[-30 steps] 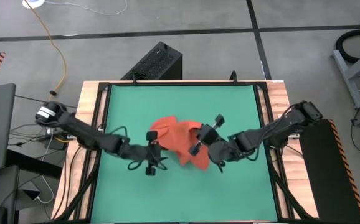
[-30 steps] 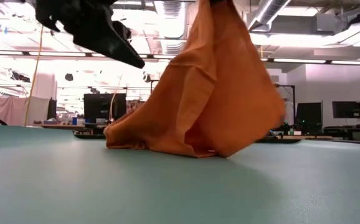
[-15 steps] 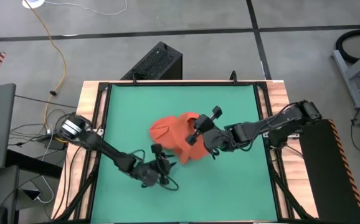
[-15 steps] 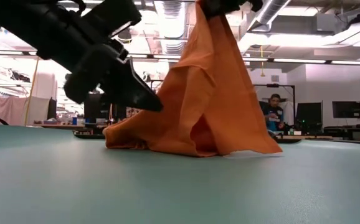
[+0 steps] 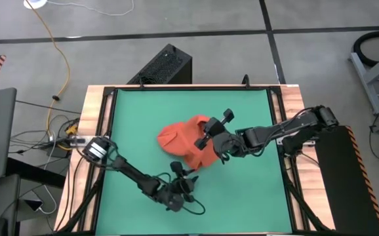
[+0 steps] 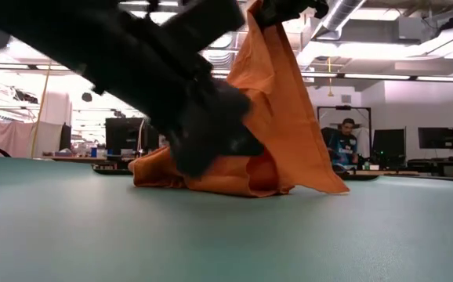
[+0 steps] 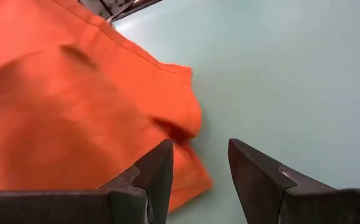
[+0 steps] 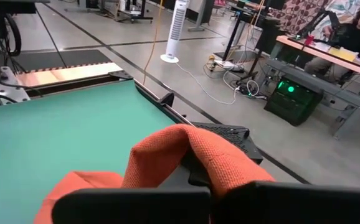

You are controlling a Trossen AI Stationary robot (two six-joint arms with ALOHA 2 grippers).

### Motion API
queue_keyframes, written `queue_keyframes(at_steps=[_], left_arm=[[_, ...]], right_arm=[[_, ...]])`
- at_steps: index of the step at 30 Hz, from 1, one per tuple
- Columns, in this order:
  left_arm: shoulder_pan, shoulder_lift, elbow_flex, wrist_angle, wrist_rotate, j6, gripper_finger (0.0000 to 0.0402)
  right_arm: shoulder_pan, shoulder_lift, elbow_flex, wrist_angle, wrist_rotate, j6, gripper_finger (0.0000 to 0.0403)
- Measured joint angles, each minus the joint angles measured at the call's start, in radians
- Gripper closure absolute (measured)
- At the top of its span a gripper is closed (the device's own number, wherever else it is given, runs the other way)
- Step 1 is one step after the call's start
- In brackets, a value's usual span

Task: Roll towel
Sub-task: Roll the orange towel

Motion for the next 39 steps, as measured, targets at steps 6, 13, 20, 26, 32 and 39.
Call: queue_keyframes(at_steps=[6,13,20,26,32,39], left_arm=[[0.016,0.085,0.088,-0.101,-0.177,-0.014,0.0256],[0.038,0.088,0.111,-0.240,-0.185,-0.167,0.0258],[0.091,0.085,0.112,-0.413,-0.003,-0.381,0.0339],[0.097,0.070,0.114,-0.515,0.044,-0.442,0.0399],[0.034,-0.037,0.104,-0.800,0.008,-0.533,0.0401],[-0.020,-0.262,0.108,-1.126,-0.088,-0.622,0.0401]], right_arm=[[0.006,0.000,0.000,0.004,0.000,-0.011,0.0399],[0.018,0.000,0.000,0.002,0.000,-0.033,0.0398],[0.031,0.000,0.000,0.004,0.001,-0.060,0.0398],[0.045,-0.004,0.000,0.004,0.018,-0.104,0.0397],[0.062,-0.061,0.000,-0.039,0.079,-0.151,0.0397],[0.073,-0.150,0.000,-0.183,0.077,-0.048,0.0397]])
